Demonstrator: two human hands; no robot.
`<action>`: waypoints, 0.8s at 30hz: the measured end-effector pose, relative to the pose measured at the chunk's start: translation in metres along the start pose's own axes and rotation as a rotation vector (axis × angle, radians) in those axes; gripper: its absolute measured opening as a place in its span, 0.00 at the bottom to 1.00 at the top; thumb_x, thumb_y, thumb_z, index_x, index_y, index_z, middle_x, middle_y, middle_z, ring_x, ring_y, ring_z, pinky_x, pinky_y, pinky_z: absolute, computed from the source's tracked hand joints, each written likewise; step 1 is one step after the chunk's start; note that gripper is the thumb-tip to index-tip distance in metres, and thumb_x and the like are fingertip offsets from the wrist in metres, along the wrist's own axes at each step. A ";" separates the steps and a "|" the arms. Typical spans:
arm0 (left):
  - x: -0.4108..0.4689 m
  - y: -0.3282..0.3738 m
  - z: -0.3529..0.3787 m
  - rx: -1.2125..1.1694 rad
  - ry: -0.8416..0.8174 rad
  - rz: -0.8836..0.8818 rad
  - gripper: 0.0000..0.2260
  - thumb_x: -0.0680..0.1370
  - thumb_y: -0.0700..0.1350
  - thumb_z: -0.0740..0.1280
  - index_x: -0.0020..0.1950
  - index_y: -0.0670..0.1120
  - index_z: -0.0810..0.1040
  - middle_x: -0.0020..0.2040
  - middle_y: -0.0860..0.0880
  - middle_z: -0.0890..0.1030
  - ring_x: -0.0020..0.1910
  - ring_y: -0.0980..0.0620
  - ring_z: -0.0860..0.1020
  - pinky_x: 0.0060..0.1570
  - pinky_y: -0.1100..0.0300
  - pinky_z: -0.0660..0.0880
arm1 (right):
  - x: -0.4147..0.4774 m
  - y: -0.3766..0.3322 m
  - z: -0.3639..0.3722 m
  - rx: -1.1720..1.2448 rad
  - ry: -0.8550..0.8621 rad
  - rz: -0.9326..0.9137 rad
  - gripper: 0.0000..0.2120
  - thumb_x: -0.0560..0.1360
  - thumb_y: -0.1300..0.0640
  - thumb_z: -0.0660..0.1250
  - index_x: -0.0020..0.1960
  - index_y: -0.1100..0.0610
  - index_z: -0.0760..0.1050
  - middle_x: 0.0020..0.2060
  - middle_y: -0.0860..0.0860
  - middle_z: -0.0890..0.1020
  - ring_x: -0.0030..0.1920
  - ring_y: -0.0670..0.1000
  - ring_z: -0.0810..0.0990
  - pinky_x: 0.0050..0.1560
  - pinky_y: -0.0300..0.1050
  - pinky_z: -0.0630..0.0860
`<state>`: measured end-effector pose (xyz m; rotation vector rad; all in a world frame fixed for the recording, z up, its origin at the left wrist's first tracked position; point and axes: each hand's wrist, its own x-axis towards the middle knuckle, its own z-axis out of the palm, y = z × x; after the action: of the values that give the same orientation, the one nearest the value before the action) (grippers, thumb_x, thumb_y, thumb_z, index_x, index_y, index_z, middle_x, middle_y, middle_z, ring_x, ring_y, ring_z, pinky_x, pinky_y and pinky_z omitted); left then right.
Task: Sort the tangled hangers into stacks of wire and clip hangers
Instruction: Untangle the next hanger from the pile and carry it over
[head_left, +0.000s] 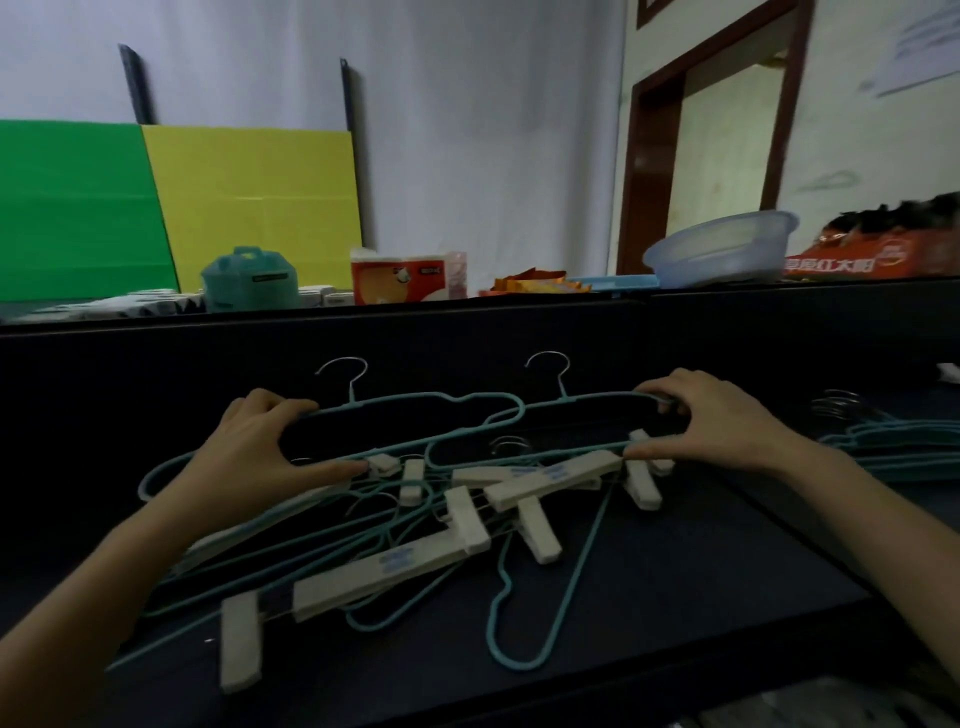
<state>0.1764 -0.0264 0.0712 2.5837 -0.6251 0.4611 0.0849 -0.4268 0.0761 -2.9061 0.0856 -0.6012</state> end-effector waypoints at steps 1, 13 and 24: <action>0.008 0.039 0.017 0.006 -0.011 0.038 0.49 0.52 0.74 0.61 0.67 0.47 0.70 0.52 0.52 0.65 0.59 0.49 0.65 0.61 0.53 0.67 | -0.028 0.031 -0.021 -0.003 0.025 0.027 0.47 0.52 0.24 0.60 0.65 0.47 0.69 0.48 0.45 0.73 0.50 0.47 0.72 0.52 0.47 0.71; 0.026 0.201 0.099 -0.084 -0.037 0.186 0.48 0.54 0.75 0.61 0.67 0.47 0.69 0.54 0.52 0.67 0.57 0.51 0.66 0.59 0.55 0.68 | -0.151 0.178 -0.093 -0.031 0.020 0.255 0.44 0.52 0.24 0.62 0.64 0.42 0.68 0.49 0.38 0.70 0.50 0.41 0.69 0.49 0.41 0.67; 0.051 0.357 0.195 -0.141 -0.157 0.262 0.50 0.53 0.76 0.59 0.67 0.46 0.69 0.57 0.46 0.70 0.60 0.46 0.67 0.58 0.52 0.69 | -0.284 0.323 -0.153 -0.060 0.160 0.409 0.35 0.51 0.31 0.69 0.54 0.47 0.76 0.43 0.43 0.77 0.46 0.45 0.76 0.45 0.42 0.69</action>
<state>0.0835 -0.4246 0.0469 2.4295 -1.0207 0.2842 -0.2429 -0.7430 0.0459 -2.7654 0.7087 -0.7584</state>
